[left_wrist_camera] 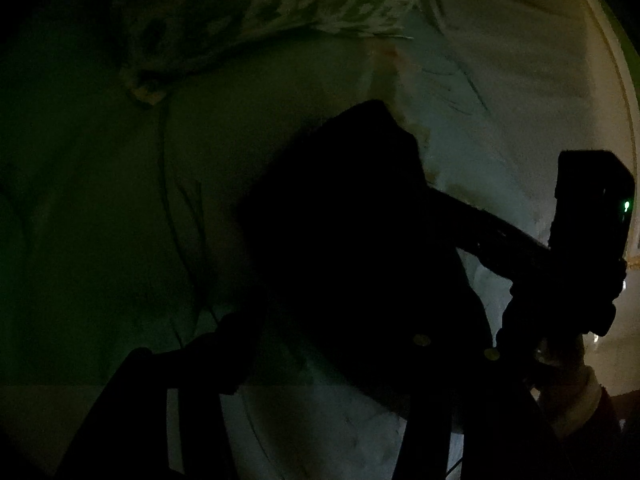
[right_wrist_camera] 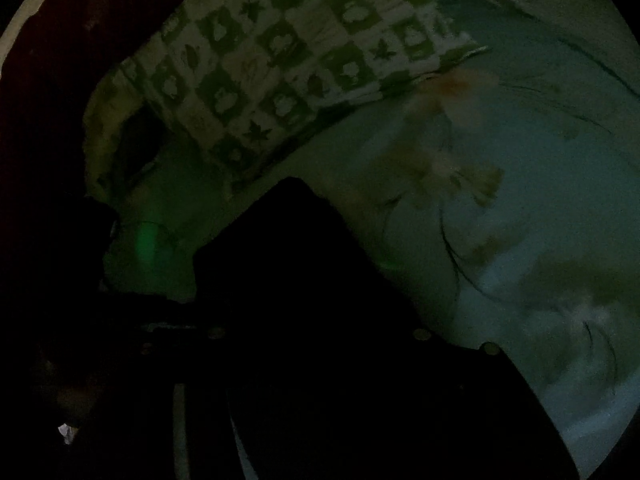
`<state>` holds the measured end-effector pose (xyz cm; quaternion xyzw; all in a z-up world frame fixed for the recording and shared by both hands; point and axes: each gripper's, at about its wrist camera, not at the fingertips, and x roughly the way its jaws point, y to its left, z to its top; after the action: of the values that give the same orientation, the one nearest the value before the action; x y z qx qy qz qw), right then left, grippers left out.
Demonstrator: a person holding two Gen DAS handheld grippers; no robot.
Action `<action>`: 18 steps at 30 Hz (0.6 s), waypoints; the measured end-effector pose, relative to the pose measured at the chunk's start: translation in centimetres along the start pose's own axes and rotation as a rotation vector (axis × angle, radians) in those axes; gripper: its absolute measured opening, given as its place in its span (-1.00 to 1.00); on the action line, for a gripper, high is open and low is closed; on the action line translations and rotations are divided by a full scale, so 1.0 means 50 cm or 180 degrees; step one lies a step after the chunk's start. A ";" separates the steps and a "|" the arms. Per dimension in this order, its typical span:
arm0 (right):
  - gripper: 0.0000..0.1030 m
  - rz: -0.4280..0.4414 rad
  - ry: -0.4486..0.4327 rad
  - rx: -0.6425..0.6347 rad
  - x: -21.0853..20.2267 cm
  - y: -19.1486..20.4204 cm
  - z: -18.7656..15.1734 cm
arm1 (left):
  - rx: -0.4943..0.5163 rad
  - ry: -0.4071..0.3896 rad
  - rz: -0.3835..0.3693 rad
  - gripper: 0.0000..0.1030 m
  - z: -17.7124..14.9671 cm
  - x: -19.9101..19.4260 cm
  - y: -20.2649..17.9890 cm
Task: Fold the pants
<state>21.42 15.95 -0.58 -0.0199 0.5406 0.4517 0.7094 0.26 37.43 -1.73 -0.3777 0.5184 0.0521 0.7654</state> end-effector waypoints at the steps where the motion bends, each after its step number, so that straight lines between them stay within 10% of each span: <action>1: -0.01 0.0000 0.0017 -0.0013 0.006 -0.001 0.005 | -0.0025 0.0007 -0.0004 0.01 0.002 0.003 0.004; 10: -0.02 0.0094 0.0151 0.0069 0.062 -0.040 0.041 | 0.0009 -0.0037 0.0036 -0.06 0.011 0.017 0.007; 18: -0.51 0.0143 0.0170 0.0055 0.072 -0.034 0.047 | 0.0105 -0.0116 0.0089 -0.57 0.025 0.017 -0.007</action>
<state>24.33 18.40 -3.20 -0.0136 0.5635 0.4621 0.6846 1.75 37.69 -2.02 -0.3568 0.5103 0.0611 0.7801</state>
